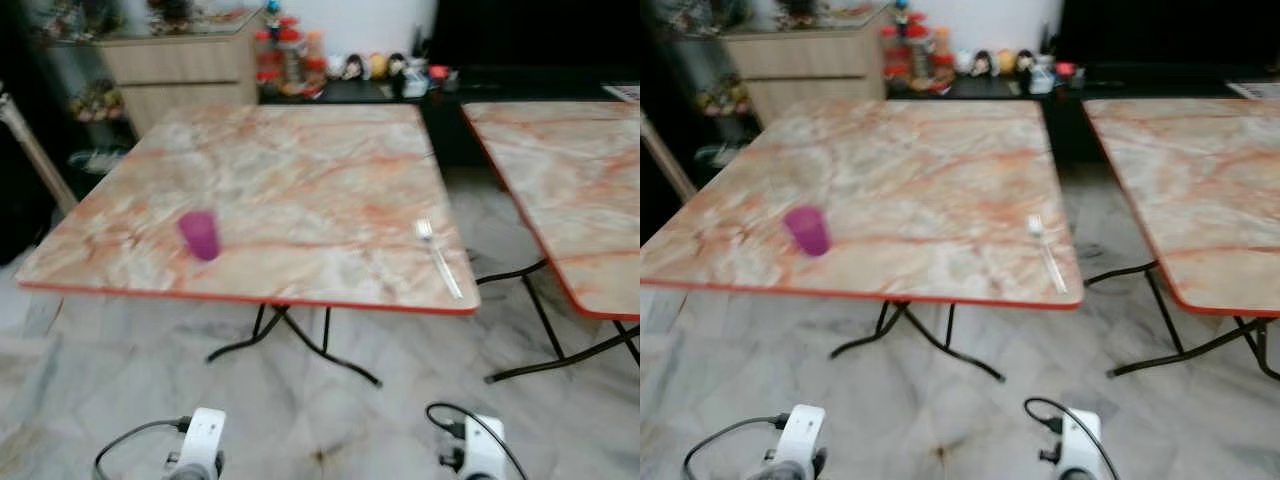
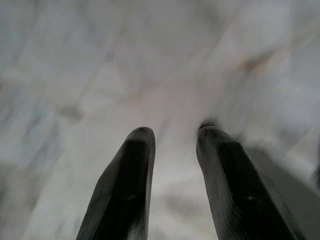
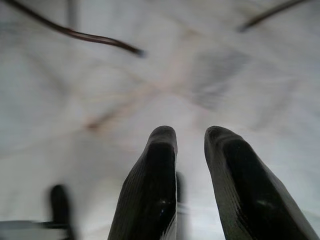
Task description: Setting the table
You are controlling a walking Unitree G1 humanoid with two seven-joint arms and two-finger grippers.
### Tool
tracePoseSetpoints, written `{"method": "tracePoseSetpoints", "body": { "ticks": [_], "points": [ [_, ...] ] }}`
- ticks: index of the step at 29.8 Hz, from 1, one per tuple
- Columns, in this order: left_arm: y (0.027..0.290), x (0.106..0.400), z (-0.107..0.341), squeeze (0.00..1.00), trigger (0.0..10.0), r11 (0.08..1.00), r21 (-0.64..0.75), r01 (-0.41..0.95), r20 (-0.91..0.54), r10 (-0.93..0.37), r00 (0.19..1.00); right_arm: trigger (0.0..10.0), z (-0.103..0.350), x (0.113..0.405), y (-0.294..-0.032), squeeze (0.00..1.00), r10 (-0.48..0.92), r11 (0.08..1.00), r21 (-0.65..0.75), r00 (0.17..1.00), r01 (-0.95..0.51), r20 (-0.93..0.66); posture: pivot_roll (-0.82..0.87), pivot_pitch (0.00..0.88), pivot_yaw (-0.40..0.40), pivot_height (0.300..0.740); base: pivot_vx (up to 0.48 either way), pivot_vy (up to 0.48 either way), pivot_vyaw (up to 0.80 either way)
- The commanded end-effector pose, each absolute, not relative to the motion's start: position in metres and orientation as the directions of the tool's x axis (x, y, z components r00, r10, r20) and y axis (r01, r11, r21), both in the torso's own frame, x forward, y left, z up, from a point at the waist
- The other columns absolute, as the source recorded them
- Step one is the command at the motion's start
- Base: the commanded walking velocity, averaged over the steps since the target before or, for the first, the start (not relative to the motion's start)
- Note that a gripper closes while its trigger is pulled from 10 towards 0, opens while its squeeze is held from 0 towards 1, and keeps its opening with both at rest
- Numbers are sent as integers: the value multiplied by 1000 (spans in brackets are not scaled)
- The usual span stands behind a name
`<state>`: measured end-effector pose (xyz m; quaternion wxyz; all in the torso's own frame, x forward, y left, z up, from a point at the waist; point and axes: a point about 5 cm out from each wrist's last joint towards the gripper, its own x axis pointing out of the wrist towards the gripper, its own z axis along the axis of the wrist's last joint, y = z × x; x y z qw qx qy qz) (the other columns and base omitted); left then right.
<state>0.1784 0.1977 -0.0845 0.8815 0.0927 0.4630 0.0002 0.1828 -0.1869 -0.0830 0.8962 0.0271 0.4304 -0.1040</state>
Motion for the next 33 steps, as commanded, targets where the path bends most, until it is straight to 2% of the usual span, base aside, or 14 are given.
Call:
{"method": "tracePoseSetpoints", "body": {
  "ticks": [1, 12, 15, 18, 20, 26, 30, 33],
  "points": [
    [194, 186, -82, 0, 10000, 981, 166, 99, -805, 77, 588, 10000, -84, 179, -194, 0, -180, 975, -61, 598, 213, -781, -21, 0, 38, 740, 0, 0, 0],
    [192, 189, -79, 0, 10000, 986, 150, 80, -784, 69, 617, 10000, -80, 186, -193, 0, -183, 974, -54, 629, 219, -756, -19, 0, 37, 740, 0, 0, 0],
    [191, 196, -75, 0, 10000, 988, 139, 67, -756, 62, 651, 10000, -72, 198, -193, 0, -183, 979, -68, 690, 191, -701, -18, 0, 33, 740, 0, 0, 0],
    [190, 200, -73, 0, 10000, 989, 136, 59, -741, 62, 668, 10000, -69, 202, -192, 0, -178, 982, -72, 711, 177, -680, -16, 0, 30, 740, 0, 0, 0],
    [190, 203, -70, 0, 10000, 989, 141, 49, -719, 68, 692, 10000, -62, 210, -189, 0, -145, 989, -114, 776, 95, -613, -10, 0, 23, 740, 0, 0, 0],
    [192, 201, -71, 0, 10000, 989, 145, 38, -718, 79, 692, 10000, -54, 215, -188, 0, -119, 988, -146, 838, 48, -532, -7, 0, 20, 740, 0, 0, 0],
    [192, 197, -73, 0, 10000, 988, 147, 50, -728, 74, 682, 10000, -35, 223, -191, 0, -95, 977, -212, 928, 18, -360, -18, 0, 25, 740, 0, 0, 0],
    [191, 196, -74, 0, 10000, 988, 146, 54, -730, 71, 680, 10000, -30, 226, -191, 0, -89, 974, -224, 946, 18, -313, -24, 0, 27, 740, 0, 0, 0]
  ]
}}
